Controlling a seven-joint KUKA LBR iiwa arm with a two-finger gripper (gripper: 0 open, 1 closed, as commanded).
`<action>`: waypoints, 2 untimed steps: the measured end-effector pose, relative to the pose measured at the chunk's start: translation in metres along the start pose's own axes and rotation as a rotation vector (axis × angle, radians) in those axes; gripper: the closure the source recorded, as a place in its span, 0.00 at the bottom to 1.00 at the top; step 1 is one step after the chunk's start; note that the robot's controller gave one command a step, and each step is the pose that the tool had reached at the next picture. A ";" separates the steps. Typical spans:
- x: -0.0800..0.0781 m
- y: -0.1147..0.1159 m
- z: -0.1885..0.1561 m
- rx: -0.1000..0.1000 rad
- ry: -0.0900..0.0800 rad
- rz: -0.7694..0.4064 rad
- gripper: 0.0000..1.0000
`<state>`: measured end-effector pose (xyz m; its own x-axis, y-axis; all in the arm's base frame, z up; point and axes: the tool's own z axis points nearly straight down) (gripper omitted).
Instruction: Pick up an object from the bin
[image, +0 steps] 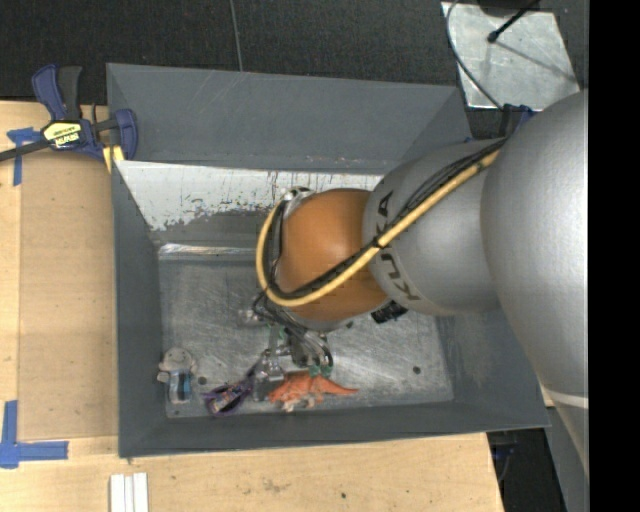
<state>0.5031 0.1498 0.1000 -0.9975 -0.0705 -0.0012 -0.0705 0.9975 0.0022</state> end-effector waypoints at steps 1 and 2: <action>0.007 0.000 -0.008 0.009 0.001 -0.072 0.00; 0.011 0.020 0.025 -0.003 -0.018 -0.196 1.00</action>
Offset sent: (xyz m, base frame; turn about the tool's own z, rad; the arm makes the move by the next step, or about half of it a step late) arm -0.0175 0.0176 -0.0300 -0.1974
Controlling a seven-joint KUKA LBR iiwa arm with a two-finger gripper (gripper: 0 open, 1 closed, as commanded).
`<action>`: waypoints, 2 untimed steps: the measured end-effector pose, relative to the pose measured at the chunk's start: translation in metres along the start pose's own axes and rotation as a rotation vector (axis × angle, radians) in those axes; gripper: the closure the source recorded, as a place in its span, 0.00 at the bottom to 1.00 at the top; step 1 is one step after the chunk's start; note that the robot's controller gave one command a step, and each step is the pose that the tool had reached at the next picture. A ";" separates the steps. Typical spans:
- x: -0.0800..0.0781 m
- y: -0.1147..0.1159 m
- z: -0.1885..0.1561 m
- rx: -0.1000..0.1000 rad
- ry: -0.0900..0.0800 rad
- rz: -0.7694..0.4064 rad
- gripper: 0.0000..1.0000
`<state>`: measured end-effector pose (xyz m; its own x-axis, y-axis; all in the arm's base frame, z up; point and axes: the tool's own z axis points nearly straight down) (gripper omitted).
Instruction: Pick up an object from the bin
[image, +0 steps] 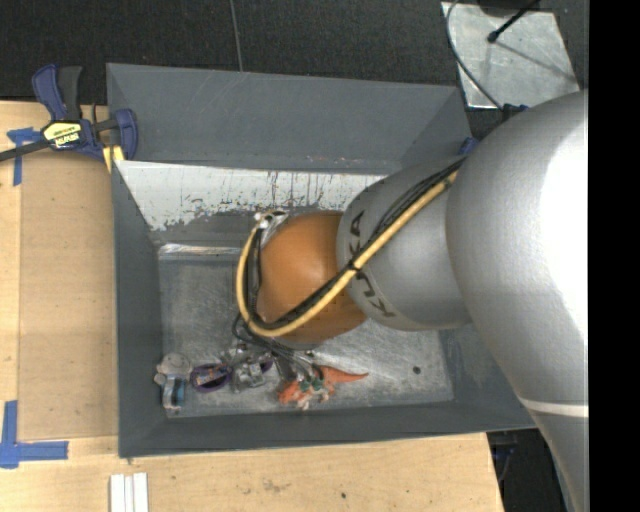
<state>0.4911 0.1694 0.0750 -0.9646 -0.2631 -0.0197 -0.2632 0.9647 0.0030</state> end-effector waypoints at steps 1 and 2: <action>0.000 0.000 0.000 0.000 0.000 0.001 1.00; 0.001 -0.001 -0.035 0.003 0.026 0.006 1.00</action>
Offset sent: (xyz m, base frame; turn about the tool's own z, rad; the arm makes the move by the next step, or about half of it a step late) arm 0.0125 0.0032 0.1347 0.0194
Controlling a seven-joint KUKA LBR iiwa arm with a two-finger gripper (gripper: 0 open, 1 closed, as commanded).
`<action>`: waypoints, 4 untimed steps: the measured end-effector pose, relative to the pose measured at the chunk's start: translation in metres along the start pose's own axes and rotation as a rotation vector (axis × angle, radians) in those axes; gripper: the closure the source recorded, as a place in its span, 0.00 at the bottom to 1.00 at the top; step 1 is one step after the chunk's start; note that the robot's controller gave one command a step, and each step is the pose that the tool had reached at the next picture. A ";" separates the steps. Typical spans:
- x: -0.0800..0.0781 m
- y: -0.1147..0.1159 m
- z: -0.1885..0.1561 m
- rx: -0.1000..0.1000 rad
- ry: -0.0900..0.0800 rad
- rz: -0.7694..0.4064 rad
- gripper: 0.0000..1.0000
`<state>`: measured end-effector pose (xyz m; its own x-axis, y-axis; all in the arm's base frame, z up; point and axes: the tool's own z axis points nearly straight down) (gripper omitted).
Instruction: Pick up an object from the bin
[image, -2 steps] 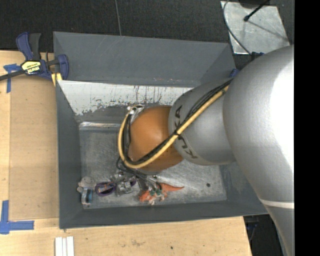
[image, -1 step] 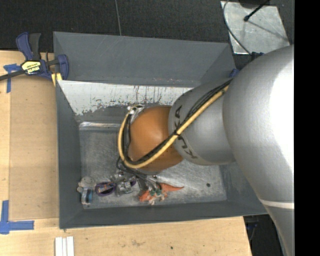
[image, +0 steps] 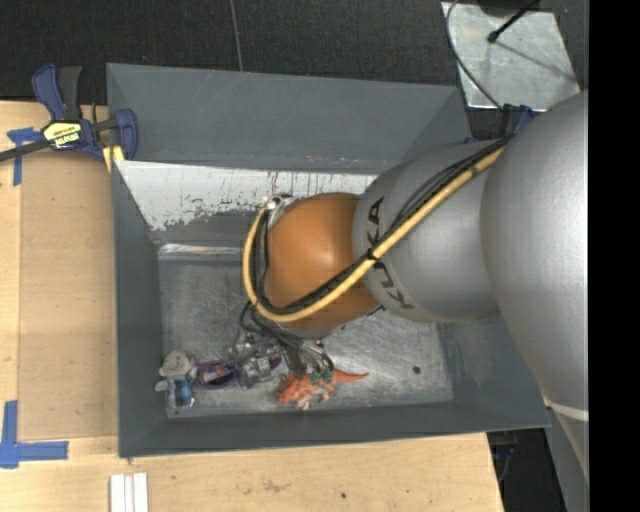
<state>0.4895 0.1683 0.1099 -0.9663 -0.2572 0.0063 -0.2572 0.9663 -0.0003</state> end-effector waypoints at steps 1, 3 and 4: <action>-0.004 -0.001 -0.052 0.000 -0.011 0.002 1.00; -0.010 -0.003 -0.065 -0.001 -0.009 0.045 0.00; -0.013 -0.009 -0.021 0.000 -0.015 -0.027 0.00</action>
Offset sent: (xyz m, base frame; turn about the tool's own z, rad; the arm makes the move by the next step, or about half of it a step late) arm 0.0104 -0.0004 0.0649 0.0443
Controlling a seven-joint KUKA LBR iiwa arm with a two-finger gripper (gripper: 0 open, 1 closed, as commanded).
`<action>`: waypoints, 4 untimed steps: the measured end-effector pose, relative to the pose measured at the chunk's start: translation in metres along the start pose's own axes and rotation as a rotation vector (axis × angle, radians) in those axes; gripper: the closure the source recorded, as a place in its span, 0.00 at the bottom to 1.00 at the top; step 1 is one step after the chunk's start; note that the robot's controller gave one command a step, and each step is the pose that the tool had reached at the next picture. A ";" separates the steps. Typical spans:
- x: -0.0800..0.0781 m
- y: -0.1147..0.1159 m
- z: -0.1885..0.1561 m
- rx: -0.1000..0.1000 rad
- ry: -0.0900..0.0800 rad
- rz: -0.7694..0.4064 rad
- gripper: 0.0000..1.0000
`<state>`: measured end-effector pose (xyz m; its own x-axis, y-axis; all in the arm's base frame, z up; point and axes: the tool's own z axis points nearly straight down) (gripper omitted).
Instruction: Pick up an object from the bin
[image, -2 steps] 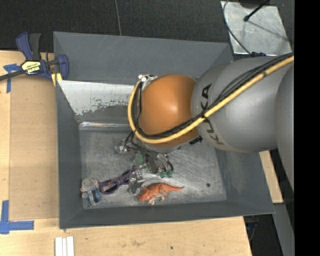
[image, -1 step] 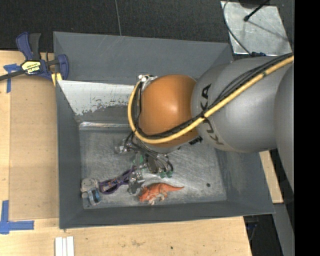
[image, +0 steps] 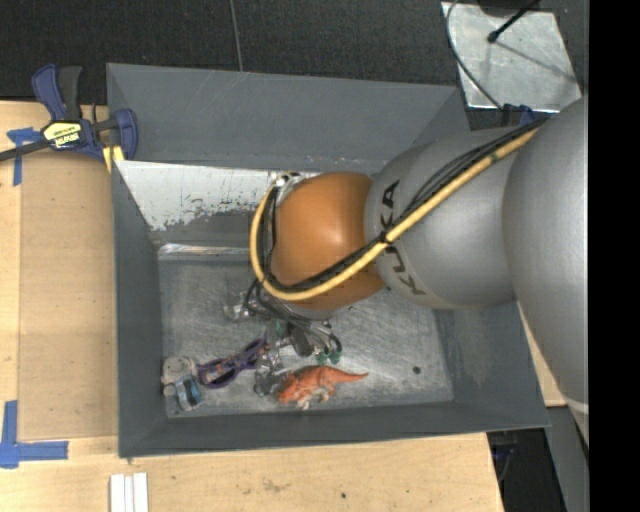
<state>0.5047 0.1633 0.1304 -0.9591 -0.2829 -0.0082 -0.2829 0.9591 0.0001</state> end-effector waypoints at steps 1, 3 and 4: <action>0.011 -0.008 0.054 -0.001 -0.008 0.127 1.00; 0.002 -0.003 0.016 0.001 0.014 0.142 1.00; 0.010 -0.020 -0.029 0.000 0.006 0.166 1.00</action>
Offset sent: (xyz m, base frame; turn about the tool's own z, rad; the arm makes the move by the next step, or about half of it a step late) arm 0.0000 0.0000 0.0000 0.0000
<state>0.5003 0.1413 0.1592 -0.9926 -0.1211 -0.0020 -0.1211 0.9926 0.0013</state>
